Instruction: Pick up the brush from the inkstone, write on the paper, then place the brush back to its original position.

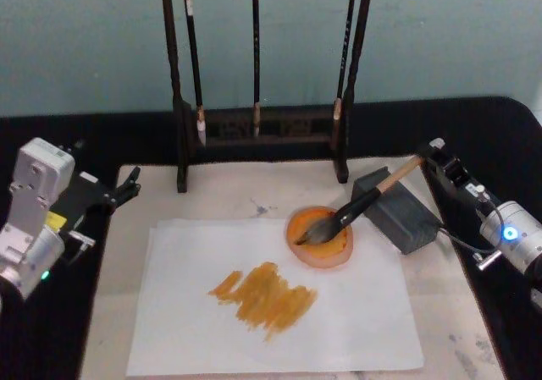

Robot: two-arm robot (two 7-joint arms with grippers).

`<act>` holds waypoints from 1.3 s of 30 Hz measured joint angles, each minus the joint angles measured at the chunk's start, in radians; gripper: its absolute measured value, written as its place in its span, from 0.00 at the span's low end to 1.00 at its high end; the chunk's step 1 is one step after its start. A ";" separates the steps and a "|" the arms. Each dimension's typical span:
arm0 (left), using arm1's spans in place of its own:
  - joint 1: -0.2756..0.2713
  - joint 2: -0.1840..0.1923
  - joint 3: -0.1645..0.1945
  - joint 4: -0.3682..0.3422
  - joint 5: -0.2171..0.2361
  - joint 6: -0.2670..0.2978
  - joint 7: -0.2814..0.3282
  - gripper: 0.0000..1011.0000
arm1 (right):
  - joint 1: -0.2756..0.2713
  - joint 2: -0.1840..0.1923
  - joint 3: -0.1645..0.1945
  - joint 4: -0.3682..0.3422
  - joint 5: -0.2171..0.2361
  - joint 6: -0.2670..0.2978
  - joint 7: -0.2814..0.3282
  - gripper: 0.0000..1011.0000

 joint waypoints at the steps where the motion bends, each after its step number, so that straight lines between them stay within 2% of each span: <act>1: 0.000 0.000 0.000 0.000 0.000 0.000 0.000 1.00 | 0.000 0.000 0.000 0.000 0.000 0.000 0.000 0.17; 16: 0.000 0.000 0.000 0.000 0.000 0.000 0.000 1.00 | 0.000 0.001 -0.003 -0.003 0.000 0.000 0.000 0.17; 23: 0.000 0.000 0.000 0.000 0.000 0.000 0.000 1.00 | 0.002 0.014 -0.020 -0.059 0.019 0.003 0.002 0.17; 31: 0.000 0.000 0.000 0.000 0.000 0.000 0.000 1.00 | -0.009 0.047 -0.026 -0.136 0.045 0.010 -0.015 0.17; 36: 0.000 0.000 0.000 0.000 0.000 0.000 0.000 1.00 | -0.019 0.089 -0.049 -0.214 0.005 -0.024 -0.036 0.17; 37: 0.000 0.000 0.000 0.000 0.000 0.000 0.000 1.00 | -0.023 0.105 -0.061 -0.244 -0.025 -0.045 -0.052 0.17; 39: 0.000 0.000 0.000 0.000 0.000 0.000 0.000 1.00 | -0.026 0.120 -0.075 -0.275 -0.057 -0.063 -0.068 0.17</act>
